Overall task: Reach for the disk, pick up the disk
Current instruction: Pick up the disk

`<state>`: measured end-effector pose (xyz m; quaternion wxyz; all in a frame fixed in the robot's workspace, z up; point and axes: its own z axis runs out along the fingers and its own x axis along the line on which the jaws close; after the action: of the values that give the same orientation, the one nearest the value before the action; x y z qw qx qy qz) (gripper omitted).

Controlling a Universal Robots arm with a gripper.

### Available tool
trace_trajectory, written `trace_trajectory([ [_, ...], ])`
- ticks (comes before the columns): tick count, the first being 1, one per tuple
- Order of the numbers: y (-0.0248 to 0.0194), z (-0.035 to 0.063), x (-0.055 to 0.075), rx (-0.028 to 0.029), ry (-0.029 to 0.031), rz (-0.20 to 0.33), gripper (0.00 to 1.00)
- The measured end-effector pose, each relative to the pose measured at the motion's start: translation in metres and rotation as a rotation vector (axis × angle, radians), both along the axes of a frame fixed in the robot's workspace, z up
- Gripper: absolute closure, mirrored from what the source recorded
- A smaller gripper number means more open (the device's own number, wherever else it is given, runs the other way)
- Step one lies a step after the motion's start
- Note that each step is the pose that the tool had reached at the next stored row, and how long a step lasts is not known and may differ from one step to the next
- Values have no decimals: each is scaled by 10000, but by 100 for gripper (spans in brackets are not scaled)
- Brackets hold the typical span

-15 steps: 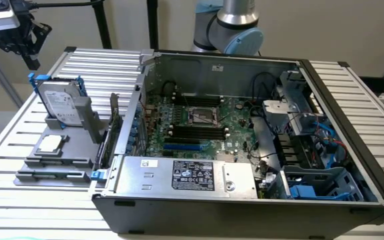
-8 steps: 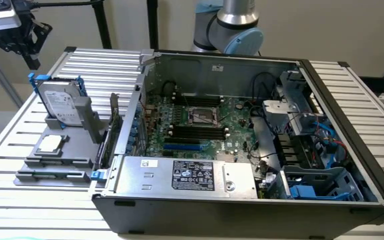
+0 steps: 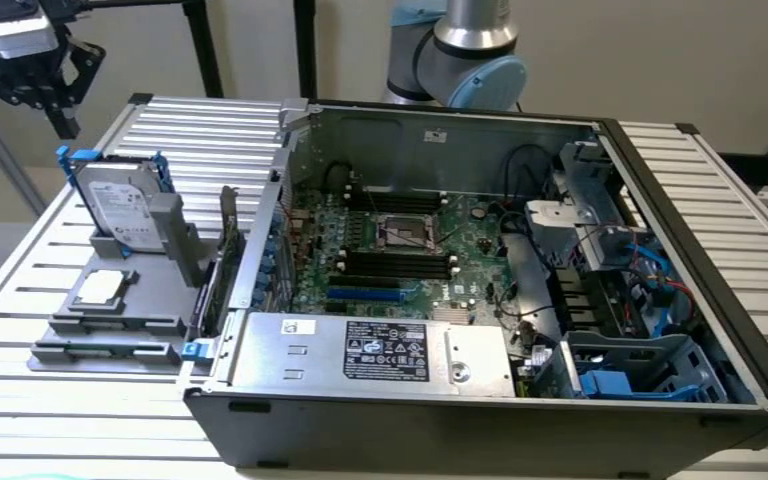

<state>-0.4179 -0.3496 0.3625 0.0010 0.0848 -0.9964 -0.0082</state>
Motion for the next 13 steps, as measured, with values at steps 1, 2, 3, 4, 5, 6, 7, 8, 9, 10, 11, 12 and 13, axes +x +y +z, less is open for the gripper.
trace_trajectory([
  [1, 0, 0, 0, 0, 0, 179, 89],
  [2, 0, 0, 0, 0, 0, 359, 89],
  [3, 0, 0, 0, 0, 1, 545, 89],
  [4, 0, 0, 0, 0, 0, 724, 89],
  [5, 0, 0, 0, 0, 1, 911, 89],
  [6, 0, 0, 0, 0, 0, 1089, 89],
  [7, 0, 0, 0, 0, 0, 1271, 89],
  [8, 0, 0, 0, 0, 0, 1450, 89],
  [9, 0, 0, 0, 0, 0, 1634, 89],
  [10, 0, 0, 0, 0, 0, 1816, 89],
  [11, 0, 0, 0, 0, 0, 1994, 89],
  [12, 0, 0, 0, 0, 0, 2186, 89],
  [13, 0, 0, 0, 0, 0, 2371, 89],
])
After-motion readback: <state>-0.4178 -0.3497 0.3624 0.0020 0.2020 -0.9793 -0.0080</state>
